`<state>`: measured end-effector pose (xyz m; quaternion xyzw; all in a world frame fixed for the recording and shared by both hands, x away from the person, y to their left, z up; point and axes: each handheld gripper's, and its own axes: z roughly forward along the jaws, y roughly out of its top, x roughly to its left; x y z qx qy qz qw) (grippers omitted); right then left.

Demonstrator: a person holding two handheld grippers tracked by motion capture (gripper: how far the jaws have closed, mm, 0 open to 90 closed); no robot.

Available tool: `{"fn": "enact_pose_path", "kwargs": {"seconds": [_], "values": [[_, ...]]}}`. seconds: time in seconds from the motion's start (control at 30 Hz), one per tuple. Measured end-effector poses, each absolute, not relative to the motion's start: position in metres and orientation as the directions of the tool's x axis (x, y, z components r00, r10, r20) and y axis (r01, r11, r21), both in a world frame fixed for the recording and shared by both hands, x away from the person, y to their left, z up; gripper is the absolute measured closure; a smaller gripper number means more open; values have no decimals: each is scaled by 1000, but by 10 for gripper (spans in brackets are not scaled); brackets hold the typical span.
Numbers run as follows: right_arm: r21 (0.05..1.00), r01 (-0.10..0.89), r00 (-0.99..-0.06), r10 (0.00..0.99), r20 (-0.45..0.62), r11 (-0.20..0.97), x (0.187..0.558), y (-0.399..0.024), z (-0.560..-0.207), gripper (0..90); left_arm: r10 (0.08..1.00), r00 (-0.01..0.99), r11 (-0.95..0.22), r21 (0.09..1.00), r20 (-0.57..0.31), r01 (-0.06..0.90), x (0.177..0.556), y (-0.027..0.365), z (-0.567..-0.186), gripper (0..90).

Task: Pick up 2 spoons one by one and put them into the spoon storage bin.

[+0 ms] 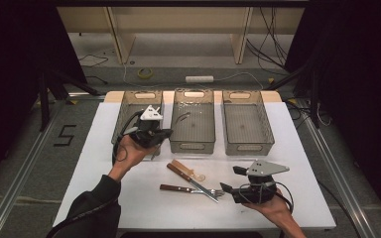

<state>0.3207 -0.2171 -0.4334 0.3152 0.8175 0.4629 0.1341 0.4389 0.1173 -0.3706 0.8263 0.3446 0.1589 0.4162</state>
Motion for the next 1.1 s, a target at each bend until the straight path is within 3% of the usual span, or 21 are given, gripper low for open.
{"fn": "enact_pose_path", "kwargs": {"seconds": [0.43,1.1], "values": [[842,388,-769,636,70,376,321,-218,-434,281,751,655,-327,812,-88,483,481,108,-365,890],[842,385,-774,629,72,377,321,-218,-434,281,781,617,-289,819,-98,495,520,79,-368,889]]}}
